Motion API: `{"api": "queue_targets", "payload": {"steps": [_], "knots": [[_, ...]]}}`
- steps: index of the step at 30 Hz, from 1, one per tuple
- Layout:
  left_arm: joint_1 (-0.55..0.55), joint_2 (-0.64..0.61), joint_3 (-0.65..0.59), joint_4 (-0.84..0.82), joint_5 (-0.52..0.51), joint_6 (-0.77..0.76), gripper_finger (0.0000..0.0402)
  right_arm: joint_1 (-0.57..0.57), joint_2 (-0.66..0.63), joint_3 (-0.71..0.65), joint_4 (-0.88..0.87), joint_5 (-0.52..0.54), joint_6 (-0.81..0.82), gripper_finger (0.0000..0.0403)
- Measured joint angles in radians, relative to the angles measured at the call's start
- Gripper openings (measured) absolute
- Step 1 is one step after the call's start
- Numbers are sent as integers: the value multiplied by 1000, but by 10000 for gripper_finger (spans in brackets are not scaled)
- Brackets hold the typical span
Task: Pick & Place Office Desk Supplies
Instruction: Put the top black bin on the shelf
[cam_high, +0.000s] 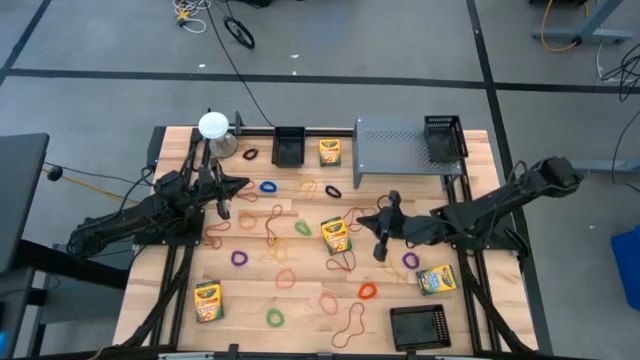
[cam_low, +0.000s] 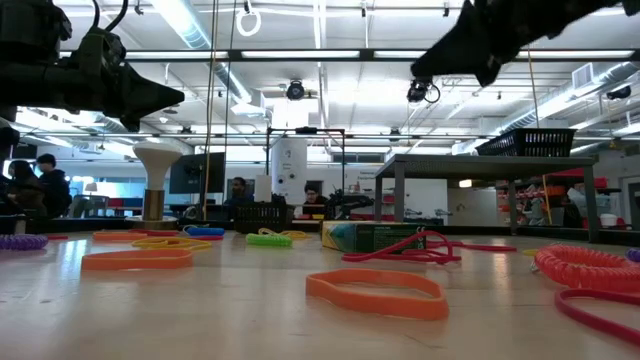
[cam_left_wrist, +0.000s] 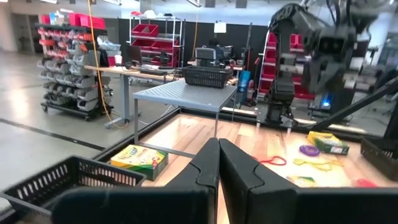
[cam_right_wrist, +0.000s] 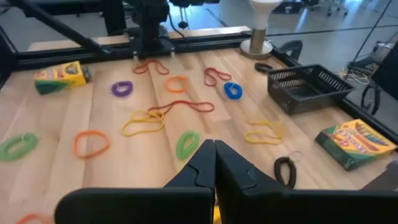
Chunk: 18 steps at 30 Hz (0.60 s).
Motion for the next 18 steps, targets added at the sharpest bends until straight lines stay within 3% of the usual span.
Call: {"api": "queue_targets", "payload": {"steps": [7,13,18], "knots": [[0,0,0,86,-11,-32,11,10,0,-56,16,24,30,2],[0,4,0,108,-32,-219,11,9,0,-57,32,25,13,2],[-2,88,0,70,63,-209,11,4,0,-57,61,41,-44,2]]}}
